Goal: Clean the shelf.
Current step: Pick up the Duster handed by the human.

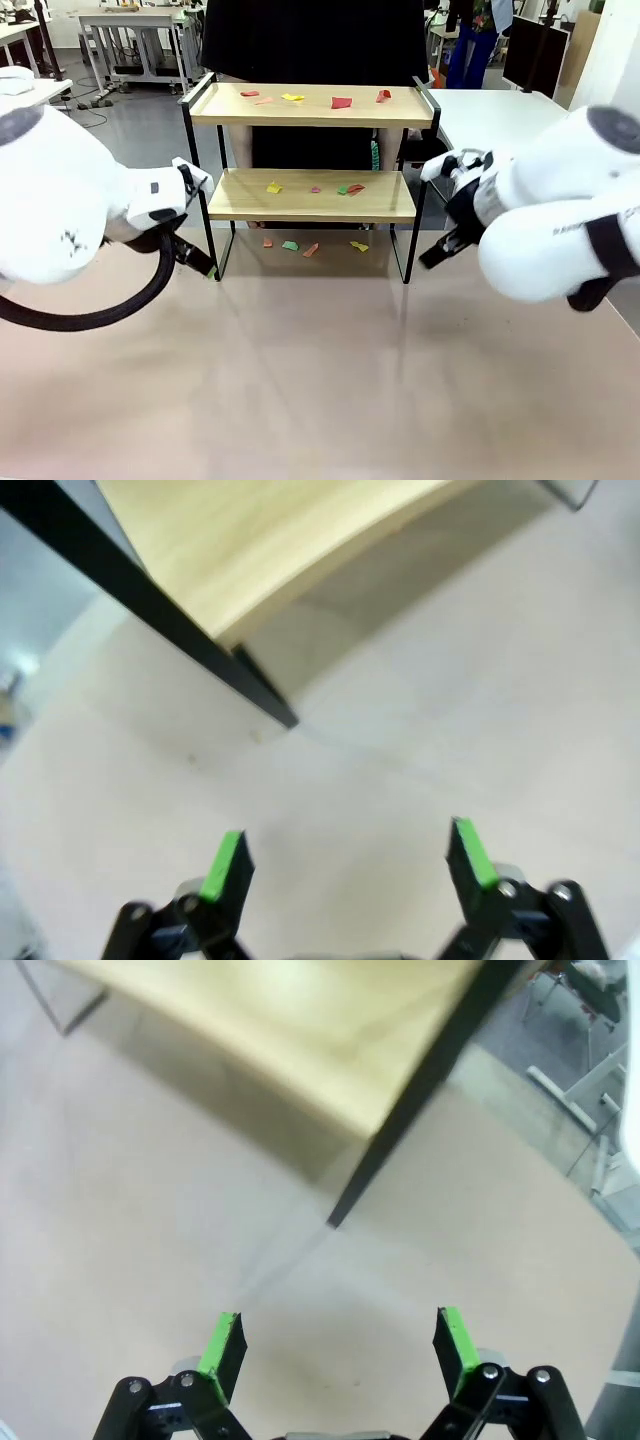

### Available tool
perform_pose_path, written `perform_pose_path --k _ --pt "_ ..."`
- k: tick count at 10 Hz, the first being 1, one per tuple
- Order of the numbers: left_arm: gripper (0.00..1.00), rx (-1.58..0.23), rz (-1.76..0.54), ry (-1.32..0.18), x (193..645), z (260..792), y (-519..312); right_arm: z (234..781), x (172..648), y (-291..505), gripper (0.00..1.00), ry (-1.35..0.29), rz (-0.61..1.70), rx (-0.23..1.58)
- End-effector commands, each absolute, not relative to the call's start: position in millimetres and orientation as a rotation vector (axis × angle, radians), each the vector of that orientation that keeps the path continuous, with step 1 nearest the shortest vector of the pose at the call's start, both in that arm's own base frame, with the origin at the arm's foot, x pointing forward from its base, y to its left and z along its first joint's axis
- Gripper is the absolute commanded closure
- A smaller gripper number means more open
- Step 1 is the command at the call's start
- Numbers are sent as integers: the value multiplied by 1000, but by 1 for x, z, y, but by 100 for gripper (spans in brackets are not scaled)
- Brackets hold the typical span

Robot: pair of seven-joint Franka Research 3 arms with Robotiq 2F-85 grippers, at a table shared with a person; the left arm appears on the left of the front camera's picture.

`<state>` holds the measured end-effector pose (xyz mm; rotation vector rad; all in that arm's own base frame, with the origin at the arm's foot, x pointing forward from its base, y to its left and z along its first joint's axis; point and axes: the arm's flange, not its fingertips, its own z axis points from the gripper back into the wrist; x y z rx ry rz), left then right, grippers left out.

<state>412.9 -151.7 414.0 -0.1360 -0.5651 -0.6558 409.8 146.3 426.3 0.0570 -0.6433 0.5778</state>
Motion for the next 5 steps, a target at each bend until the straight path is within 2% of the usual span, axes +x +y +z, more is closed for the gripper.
perform_pose_path --k 1,5 --pt "0 -234 -761 -527 439 461 -108 474 420 99 0 -674 567 147" --pt "0 -577 -1143 -534 476 483 -22 495 439 -36 0 -817 741 389"
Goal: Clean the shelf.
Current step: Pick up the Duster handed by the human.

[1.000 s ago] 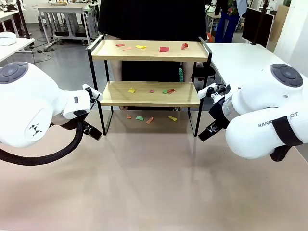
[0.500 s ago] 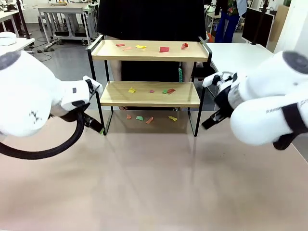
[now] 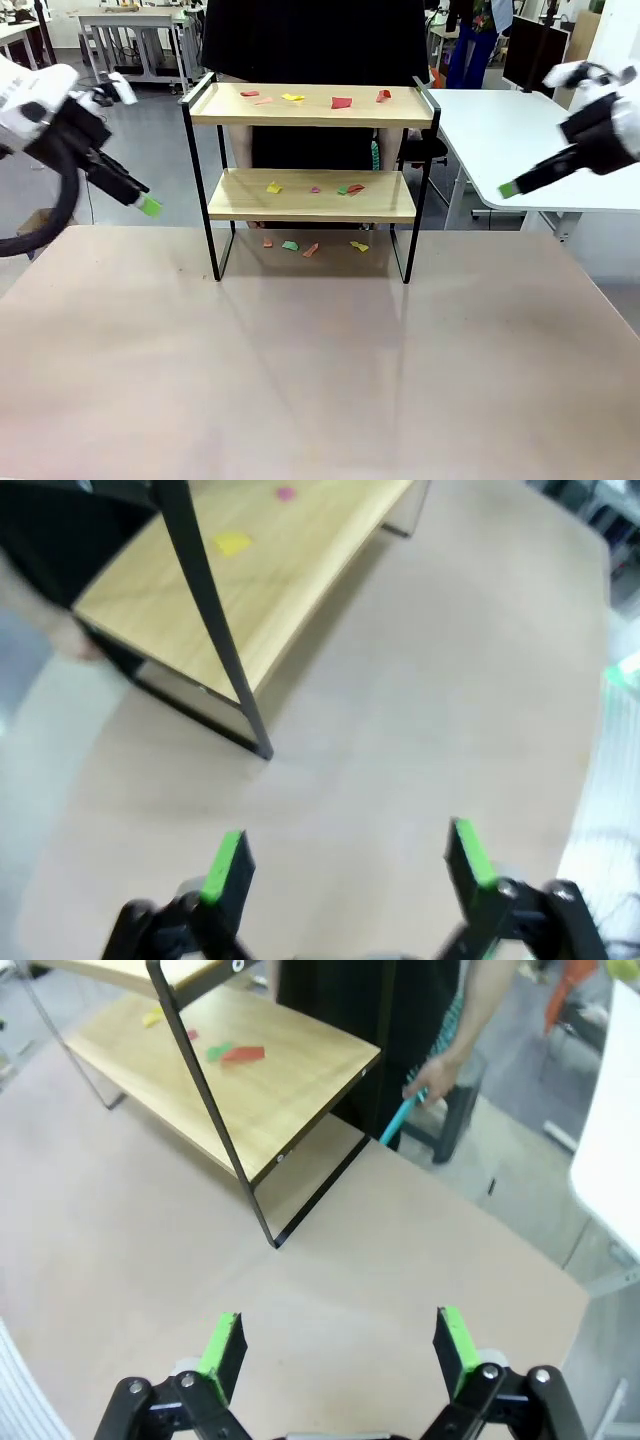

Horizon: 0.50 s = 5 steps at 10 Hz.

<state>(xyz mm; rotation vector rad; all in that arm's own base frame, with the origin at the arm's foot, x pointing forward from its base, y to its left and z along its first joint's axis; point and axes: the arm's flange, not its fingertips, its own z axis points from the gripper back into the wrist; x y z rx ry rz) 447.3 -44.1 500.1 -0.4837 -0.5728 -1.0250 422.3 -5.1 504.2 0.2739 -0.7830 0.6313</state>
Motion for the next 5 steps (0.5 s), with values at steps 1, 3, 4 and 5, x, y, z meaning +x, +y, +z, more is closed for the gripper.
perform_pose_path --k 1,3,4,5 --pt "0 -661 -1191 -600 484 476 -3 486 444 -63 0 -852 790 431" --pt "0 -760 -1318 -775 492 459 24 461 453 -98 0 -896 833 506" --pt "0 -754 -1326 -849 490 452 21 449 456 -105 0 -921 810 505" --pt "0 -672 -1307 -758 481 453 16 442 452 -90 0 -831 755 341"
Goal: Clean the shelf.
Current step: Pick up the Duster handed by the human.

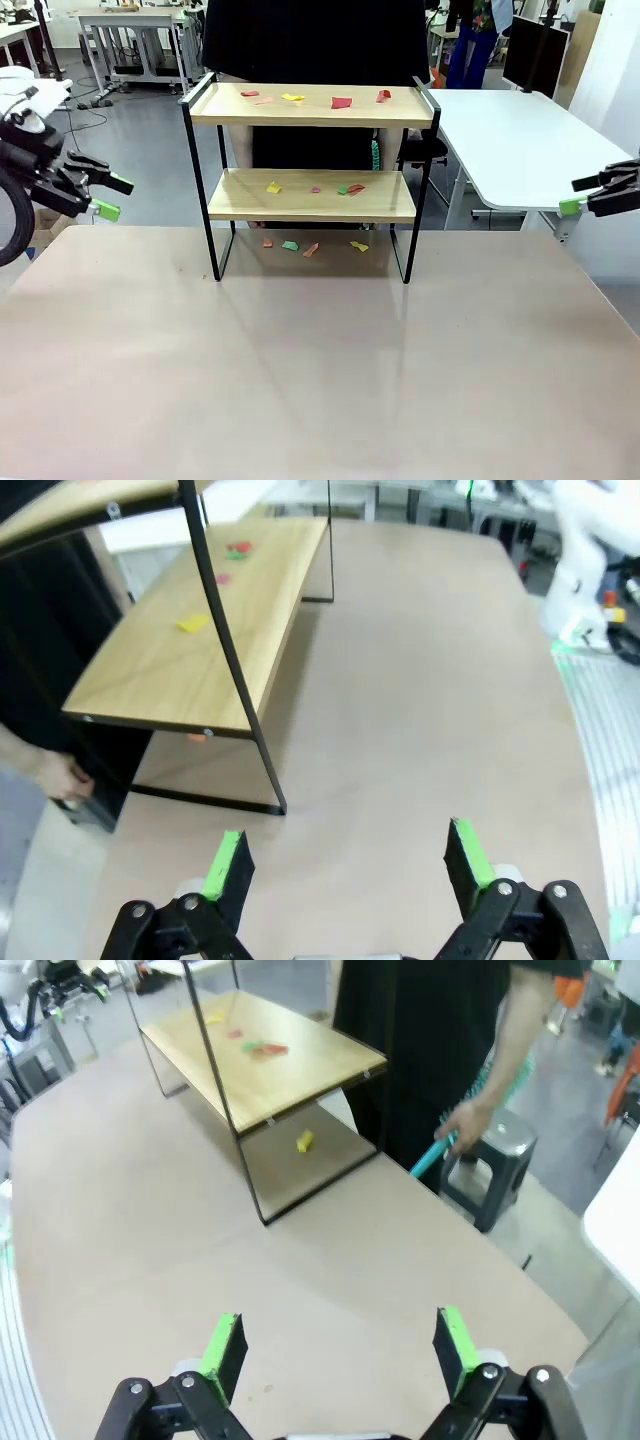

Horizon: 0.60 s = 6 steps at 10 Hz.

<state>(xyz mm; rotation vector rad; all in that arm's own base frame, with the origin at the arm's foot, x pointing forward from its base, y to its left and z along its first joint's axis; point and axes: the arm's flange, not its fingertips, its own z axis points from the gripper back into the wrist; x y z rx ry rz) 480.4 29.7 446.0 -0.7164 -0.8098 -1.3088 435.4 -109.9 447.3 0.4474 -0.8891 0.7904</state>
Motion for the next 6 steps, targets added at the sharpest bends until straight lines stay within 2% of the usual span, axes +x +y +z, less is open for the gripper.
perform_pose_path --k 1,5,6 --pt "0 -723 -1294 -815 475 459 29 459 431 -108 0 -913 806 471" --pt "0 -703 -1310 -800 478 452 30 454 433 -104 0 -884 783 464" --pt "0 -756 -1278 -850 499 447 46 453 458 -118 0 -924 743 483"
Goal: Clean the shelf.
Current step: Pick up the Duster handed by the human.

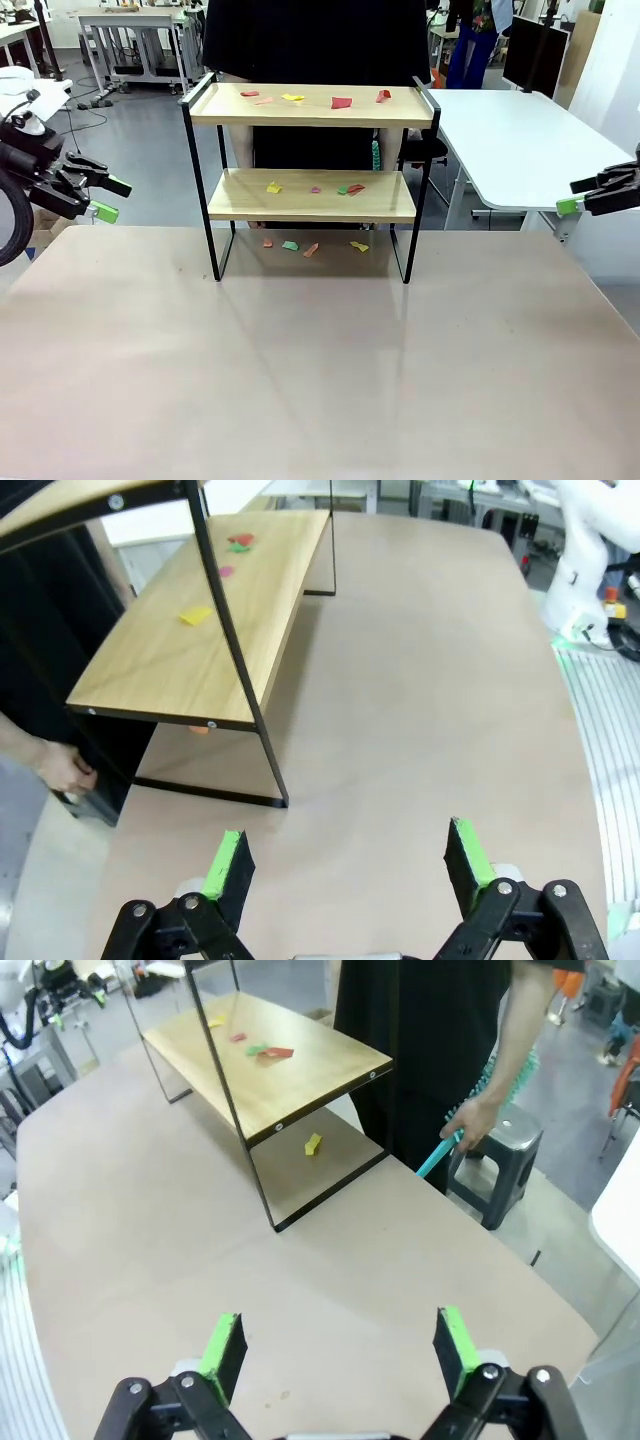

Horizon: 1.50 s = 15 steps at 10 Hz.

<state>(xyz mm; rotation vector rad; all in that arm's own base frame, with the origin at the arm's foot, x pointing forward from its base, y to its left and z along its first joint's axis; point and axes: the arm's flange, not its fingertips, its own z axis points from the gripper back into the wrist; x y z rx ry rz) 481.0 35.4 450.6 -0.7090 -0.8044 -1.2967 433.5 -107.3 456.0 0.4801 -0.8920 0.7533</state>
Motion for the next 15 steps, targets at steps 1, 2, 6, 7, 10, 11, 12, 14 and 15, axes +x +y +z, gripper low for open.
perform_pose_path --k 1,2,6,7,10,11,12,14,15 --pt "0 -826 -1264 -892 518 440 61 450 480 -135 0 -960 719 515" --pt "0 -884 -1264 -919 535 430 70 445 491 -163 0 -994 722 588" --pt "0 -1082 -1290 -1074 582 397 115 407 516 -229 0 -1164 777 676" --pt "0 -1102 -1298 -1111 585 390 123 397 521 -237 0 -1203 801 686" --pt "0 -1131 -1325 -1206 594 370 137 375 529 -254 0 -1295 835 711" --pt "0 -1129 -1323 -1233 597 362 141 369 531 -258 0 -1316 831 710" --pt "0 -1100 -1329 -1272 598 358 144 364 533 -260 0 -1324 828 703" --pt "0 -1069 -1350 -1302 601 355 148 357 538 -261 0 -1345 828 681" --pt "0 -1067 -1357 -1299 603 353 150 356 541 -262 0 -1352 820 671"
